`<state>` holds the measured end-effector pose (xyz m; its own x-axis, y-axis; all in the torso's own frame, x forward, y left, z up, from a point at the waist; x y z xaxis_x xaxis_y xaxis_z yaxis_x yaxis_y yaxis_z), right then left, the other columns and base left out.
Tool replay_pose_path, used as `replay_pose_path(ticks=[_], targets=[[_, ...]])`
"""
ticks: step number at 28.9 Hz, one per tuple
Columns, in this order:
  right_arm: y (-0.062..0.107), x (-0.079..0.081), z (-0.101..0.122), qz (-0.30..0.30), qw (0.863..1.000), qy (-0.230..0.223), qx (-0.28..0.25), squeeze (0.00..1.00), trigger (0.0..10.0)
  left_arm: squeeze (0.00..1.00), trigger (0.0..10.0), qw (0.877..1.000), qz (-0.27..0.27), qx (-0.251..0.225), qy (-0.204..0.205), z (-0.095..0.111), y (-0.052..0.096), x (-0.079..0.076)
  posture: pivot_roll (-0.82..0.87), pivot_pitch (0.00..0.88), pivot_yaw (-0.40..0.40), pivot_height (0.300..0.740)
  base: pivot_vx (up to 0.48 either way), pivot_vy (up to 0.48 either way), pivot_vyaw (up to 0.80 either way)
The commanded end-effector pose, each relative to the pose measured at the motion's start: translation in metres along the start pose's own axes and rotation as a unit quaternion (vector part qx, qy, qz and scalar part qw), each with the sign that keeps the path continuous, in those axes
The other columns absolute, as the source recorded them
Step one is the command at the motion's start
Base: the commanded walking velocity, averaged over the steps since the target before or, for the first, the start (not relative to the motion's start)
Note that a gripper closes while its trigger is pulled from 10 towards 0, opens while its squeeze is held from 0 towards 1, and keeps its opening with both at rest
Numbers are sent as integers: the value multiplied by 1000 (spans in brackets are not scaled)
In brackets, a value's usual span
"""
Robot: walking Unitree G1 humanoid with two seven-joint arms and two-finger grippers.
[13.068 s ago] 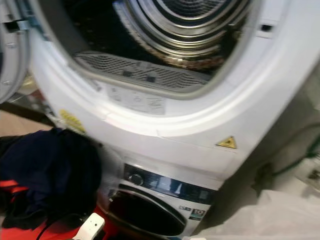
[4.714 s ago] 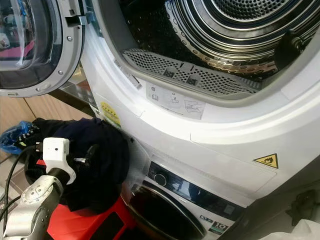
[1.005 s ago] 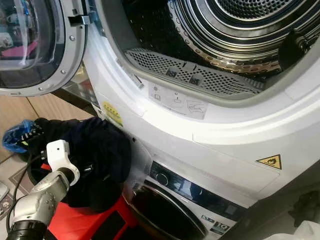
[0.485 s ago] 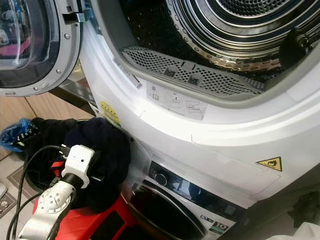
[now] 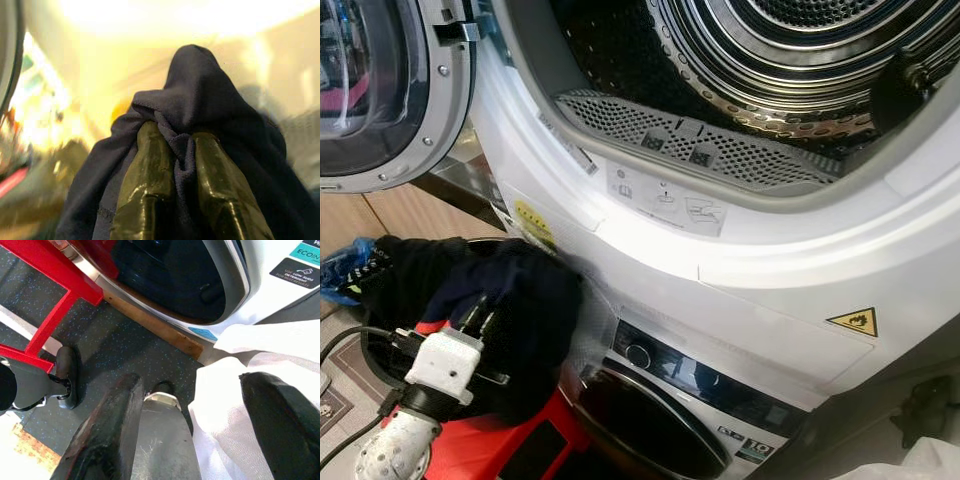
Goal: Clothes washing
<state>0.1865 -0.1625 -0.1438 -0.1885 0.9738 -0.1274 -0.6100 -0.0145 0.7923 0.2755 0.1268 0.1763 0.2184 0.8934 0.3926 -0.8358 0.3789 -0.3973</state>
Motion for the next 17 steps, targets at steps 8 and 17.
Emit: replay_pose_path(ticks=[8, 17], targets=[[0, 0, 1, 3, 1000, 6, 0, 0, 10000, 0, 10000, 975, -212, -15, 57, 15, 11, -65, 77, 113, -25, 740, 0, 0, 0], [-1, 4, 2, 8, 1000, 7, -2, 0, 10000, 0, 10000, 956, -274, -38, 98, 38, -4, -74, 94, 106, -34, 740, 0, 0, 0]])
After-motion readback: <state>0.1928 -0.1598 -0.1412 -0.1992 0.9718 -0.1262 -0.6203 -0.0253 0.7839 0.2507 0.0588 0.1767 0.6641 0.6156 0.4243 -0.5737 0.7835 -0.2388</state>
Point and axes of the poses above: a point about 5 cm out from each wrist's last joint towards the gripper, its own y axis pointing back from the gripper into the wrist, its own z axis along the axis of the wrist's last joint, x = y × z, the point moved 6 cm from there along -y, pointing out of the wrist towards the gripper, and after that the axes turned 8 degrees about y, right-handed, at the moved point
